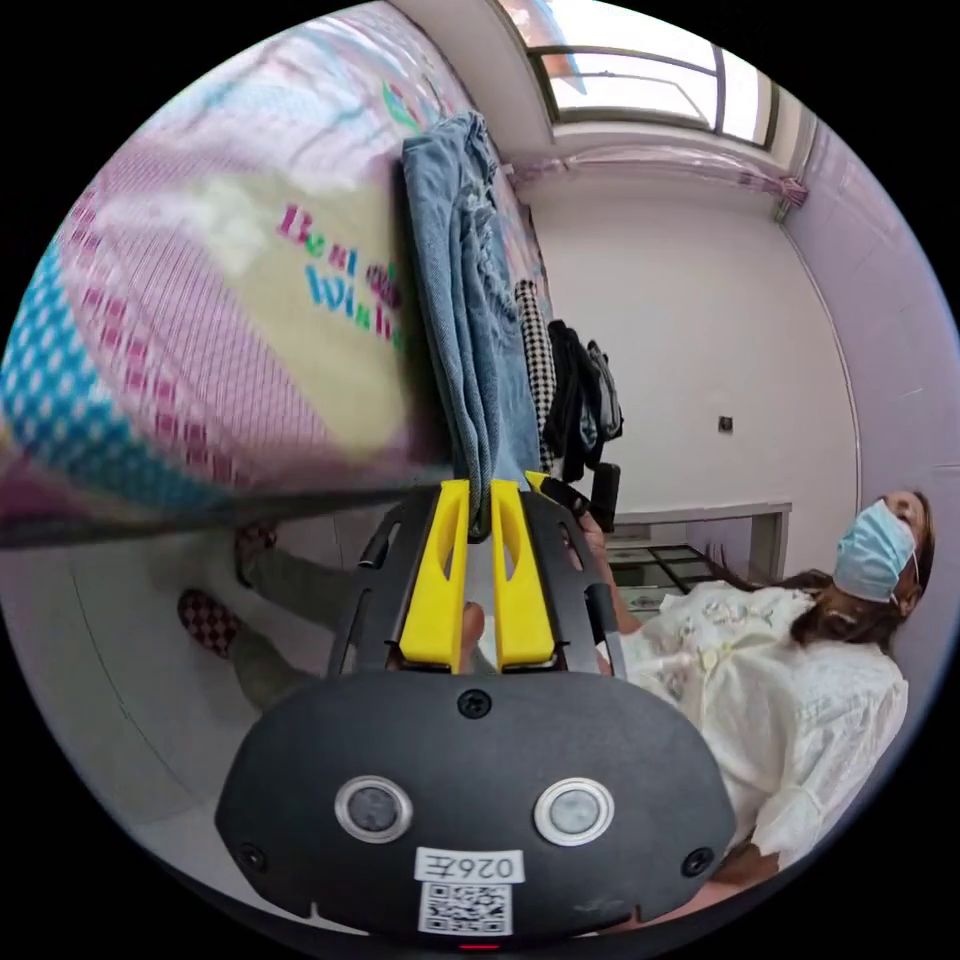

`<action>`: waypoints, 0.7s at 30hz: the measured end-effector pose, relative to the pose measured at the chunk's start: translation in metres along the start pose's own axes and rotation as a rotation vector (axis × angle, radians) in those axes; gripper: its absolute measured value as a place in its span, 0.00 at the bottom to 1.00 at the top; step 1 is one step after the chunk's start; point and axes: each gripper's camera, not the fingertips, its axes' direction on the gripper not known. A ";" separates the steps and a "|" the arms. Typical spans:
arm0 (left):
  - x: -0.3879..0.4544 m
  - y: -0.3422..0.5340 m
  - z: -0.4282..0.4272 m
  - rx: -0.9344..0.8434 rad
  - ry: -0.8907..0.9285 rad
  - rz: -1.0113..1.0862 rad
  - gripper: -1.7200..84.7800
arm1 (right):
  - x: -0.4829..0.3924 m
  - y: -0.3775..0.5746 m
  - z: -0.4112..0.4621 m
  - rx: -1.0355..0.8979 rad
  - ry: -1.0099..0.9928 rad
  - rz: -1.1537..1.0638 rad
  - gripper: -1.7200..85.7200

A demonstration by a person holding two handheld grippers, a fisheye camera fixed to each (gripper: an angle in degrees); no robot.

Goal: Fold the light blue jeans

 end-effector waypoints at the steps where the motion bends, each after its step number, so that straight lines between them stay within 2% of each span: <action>1: -0.001 0.022 -0.004 -0.020 -0.024 -0.030 0.04 | 0.003 0.020 0.003 -0.062 -0.025 0.005 0.04; 3: 0.007 0.049 -0.027 0.045 -0.075 -0.045 0.02 | 0.010 0.044 -0.004 -0.087 -0.089 0.043 0.03; 5: 0.028 0.059 -0.059 0.198 -0.098 -0.001 0.01 | 0.009 0.059 -0.039 0.031 -0.069 0.065 0.03; 6: 0.045 0.049 -0.075 0.279 -0.109 0.049 0.01 | 0.007 0.057 -0.048 0.072 -0.054 0.059 0.03; 8: 0.071 0.008 -0.081 0.300 -0.120 0.155 0.01 | -0.011 0.026 -0.070 0.168 0.012 -0.044 0.03; 10: 0.106 -0.078 -0.060 0.246 -0.167 0.323 0.01 | -0.030 -0.018 -0.065 0.175 0.068 -0.178 0.03; 14: 0.125 -0.218 0.006 0.161 -0.294 0.432 0.01 | -0.077 -0.139 -0.009 0.143 0.158 -0.473 0.02; 15: 0.114 -0.261 0.030 0.106 -0.359 0.421 0.01 | -0.082 -0.156 0.002 0.128 0.168 -0.504 0.01; 16: 0.085 -0.296 0.054 -0.003 -0.629 0.317 0.01 | -0.087 -0.187 0.027 0.069 0.172 -0.562 0.01; 17: 0.064 -0.308 0.065 -0.091 -0.704 0.278 0.01 | -0.083 -0.214 0.055 -0.037 0.197 -0.602 0.01; 18: 0.043 -0.315 0.047 -0.039 -0.550 0.195 0.01 | -0.078 -0.225 0.068 -0.096 0.227 -0.603 0.01; 19: 0.034 -0.312 0.024 0.008 -0.497 0.131 0.01 | -0.064 -0.238 0.087 -0.203 0.290 -0.591 0.01; 21: 0.041 -0.298 0.004 0.087 -0.488 0.158 0.01 | -0.052 -0.242 0.083 -0.226 0.277 -0.622 0.01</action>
